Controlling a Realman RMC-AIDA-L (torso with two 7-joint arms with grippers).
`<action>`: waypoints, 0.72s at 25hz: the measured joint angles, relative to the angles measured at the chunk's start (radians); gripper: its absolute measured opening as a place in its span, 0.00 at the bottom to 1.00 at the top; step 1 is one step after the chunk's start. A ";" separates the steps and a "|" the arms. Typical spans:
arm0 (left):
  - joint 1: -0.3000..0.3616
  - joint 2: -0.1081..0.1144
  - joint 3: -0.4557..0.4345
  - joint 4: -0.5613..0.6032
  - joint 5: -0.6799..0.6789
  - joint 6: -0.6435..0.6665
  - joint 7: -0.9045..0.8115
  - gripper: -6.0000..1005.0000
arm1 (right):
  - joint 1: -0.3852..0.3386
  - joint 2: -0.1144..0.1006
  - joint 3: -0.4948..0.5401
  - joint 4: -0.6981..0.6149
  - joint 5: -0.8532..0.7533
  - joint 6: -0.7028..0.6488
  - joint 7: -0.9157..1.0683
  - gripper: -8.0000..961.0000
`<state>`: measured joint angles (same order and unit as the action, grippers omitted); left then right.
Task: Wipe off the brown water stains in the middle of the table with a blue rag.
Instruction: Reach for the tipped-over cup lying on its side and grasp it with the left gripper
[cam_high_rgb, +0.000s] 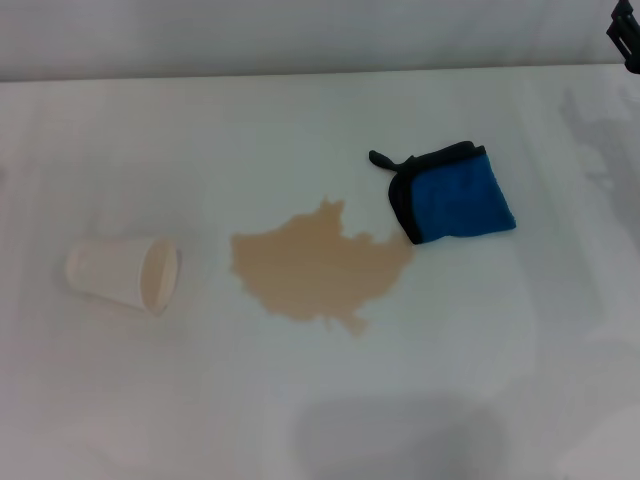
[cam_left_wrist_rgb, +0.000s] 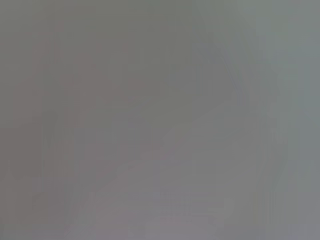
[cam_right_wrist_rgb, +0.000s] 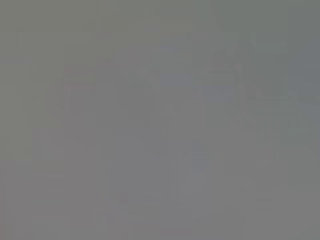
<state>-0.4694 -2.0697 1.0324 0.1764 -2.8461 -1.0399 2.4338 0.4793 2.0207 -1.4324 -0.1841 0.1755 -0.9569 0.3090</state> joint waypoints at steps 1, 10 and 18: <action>0.000 0.000 0.000 0.000 0.000 0.000 0.000 0.88 | 0.000 0.000 0.000 0.000 0.000 0.000 0.001 0.89; 0.000 -0.005 0.002 0.000 0.027 -0.008 -0.001 0.88 | -0.011 0.004 -0.004 -0.001 0.001 -0.012 0.008 0.89; 0.001 -0.003 0.010 0.000 0.027 -0.009 -0.001 0.88 | -0.010 0.007 -0.006 -0.009 -0.002 -0.013 0.010 0.89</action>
<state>-0.4687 -2.0726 1.0426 0.1768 -2.8193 -1.0493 2.4324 0.4695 2.0276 -1.4387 -0.1929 0.1731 -0.9695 0.3187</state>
